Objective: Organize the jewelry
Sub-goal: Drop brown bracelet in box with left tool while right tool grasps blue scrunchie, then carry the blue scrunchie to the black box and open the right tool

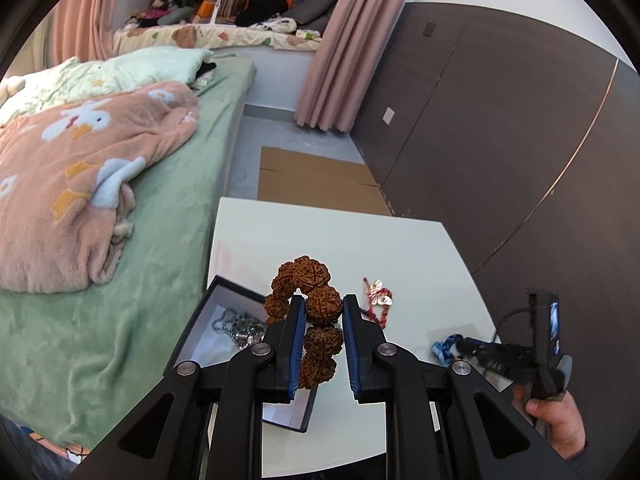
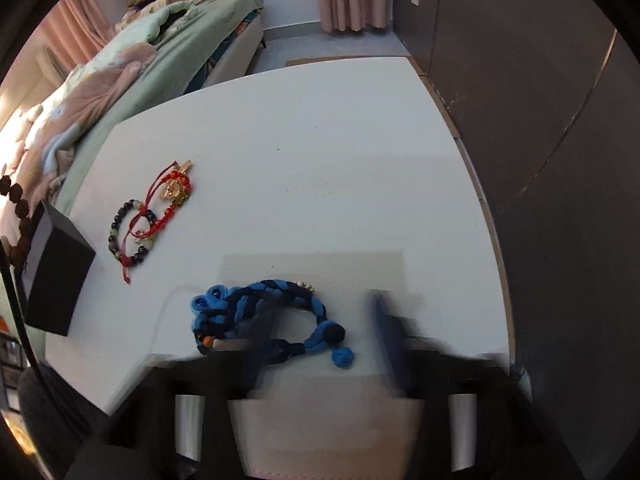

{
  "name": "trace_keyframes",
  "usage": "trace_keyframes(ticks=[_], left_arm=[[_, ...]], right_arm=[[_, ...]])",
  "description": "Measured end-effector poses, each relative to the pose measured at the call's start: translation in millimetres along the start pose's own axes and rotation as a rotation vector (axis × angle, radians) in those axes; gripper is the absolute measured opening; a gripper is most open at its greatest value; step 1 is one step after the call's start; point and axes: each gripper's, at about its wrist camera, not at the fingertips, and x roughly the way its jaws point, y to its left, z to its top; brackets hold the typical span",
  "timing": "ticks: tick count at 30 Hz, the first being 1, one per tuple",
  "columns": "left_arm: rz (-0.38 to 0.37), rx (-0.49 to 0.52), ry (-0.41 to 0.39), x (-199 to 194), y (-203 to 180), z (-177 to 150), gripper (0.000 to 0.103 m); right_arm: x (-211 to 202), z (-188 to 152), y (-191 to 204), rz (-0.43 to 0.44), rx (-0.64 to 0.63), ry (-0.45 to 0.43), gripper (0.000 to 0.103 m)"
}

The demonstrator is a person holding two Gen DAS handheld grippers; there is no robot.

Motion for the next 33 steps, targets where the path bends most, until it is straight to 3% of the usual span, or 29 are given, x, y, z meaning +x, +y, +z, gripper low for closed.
trace_keyframes(ticks=[3,7,12,14,17,28,33], left_arm=[[0.004,-0.006,0.013,3.6,3.9,-3.9,0.019],[0.021,-0.053,0.029,4.1,13.5,-3.2,0.019],[-0.017,-0.065,-0.005,-8.5,18.1,3.1,0.025],[-0.025,-0.056,-0.025,-14.7,17.3,5.1,0.053],[-0.041,-0.073,-0.083,-27.5,21.2,6.6,0.084],[-0.024,-0.129,-0.175,-54.3,41.7,6.9,0.086],[-0.001,-0.157,-0.204,-69.0,53.1,6.0,0.086]], right_arm=[[-9.0,2.7,-6.9,0.046,0.045,-0.034,0.011],[-37.3,8.3,-8.7,0.185,0.108,-0.146,0.011],[-58.2,19.2,7.3,0.324,0.141,-0.225,0.011],[-59.8,24.8,18.4,0.344,0.142,-0.234,0.011],[-62.5,29.0,35.9,0.38,0.13,-0.246,0.011],[-95.4,34.1,110.0,0.582,0.066,-0.311,0.011],[-92.3,34.0,140.8,0.673,0.05,-0.297,0.011]])
